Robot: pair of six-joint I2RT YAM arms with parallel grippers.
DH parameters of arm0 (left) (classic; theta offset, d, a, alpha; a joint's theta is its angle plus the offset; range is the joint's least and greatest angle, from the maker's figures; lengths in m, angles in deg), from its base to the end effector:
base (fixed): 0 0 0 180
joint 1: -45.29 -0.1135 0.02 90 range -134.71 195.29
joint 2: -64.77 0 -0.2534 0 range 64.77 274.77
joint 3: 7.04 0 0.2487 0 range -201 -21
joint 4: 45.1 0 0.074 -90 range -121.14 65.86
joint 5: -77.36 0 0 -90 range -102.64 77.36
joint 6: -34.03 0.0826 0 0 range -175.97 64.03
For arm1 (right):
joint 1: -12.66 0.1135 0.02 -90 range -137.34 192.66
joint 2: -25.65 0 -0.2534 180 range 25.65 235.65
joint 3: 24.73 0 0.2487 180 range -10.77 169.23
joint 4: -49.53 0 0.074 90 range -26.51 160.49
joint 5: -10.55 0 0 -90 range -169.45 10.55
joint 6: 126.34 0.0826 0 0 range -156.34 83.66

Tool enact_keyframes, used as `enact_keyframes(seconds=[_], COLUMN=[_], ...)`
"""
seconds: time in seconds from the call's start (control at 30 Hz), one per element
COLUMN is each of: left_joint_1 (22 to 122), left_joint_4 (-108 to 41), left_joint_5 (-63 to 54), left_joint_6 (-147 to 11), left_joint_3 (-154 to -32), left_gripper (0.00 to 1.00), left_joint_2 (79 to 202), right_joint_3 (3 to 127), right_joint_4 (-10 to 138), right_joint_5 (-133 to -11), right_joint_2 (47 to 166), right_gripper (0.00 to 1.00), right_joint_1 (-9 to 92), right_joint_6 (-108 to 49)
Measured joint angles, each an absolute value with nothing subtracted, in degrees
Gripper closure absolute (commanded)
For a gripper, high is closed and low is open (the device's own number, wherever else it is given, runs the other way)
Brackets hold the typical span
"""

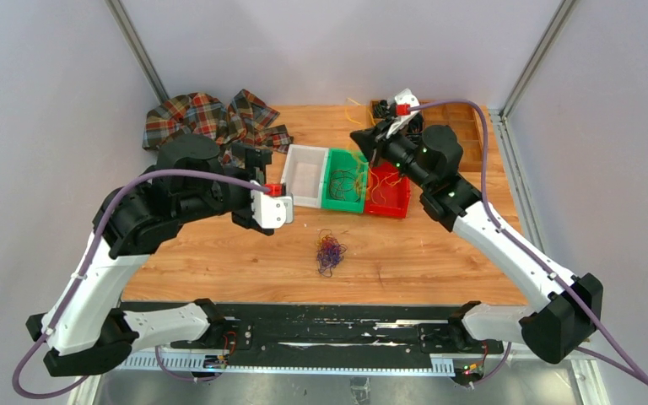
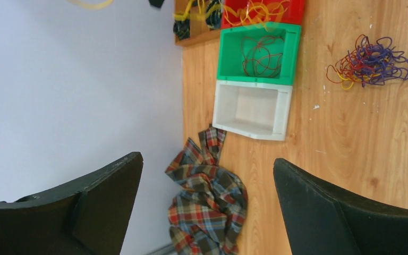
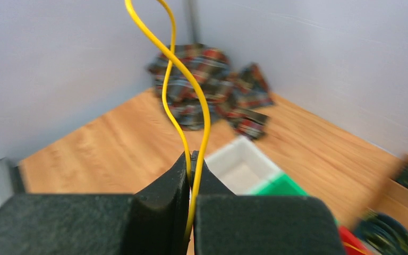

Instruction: Untangle the cables

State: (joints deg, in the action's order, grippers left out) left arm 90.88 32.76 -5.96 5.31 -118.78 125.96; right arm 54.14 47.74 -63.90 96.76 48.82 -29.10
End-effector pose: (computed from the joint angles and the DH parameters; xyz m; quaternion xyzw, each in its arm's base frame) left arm 0.1293 -0.1457 0.4560 0.7028 0.4836 0.0216 0.5212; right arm 0.2581 0.2160 0.4123 -0.2598 0.5938 0.3609 0.6706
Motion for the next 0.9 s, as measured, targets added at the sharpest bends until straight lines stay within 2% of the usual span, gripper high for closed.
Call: enact_keyframes(seconds=[0.27, 0.77, 0.9], left_joint_1=[90.85, 90.37, 89.83], left_joint_4=[32.17, 31.93, 31.89], left_joint_5=[-14.09, -14.99, -14.72], left_joint_6=[-5.32, -10.37, -10.37], left_joint_3=[-119.21, -118.08, -117.38], left_gripper=[0.02, 0.02, 0.02], left_joint_2=[129.55, 127.03, 126.60], right_joint_3=[54.22, 52.48, 52.48], right_joint_4=[55.41, 55.85, 57.66], right_joint_5=[-74.54, -87.31, -89.23], right_joint_2=[97.94, 109.68, 113.30], right_gripper=[0.99, 0.99, 0.82], right_joint_1=[41.89, 37.32, 37.26], right_joint_6=[-34.72, -39.26, -38.91])
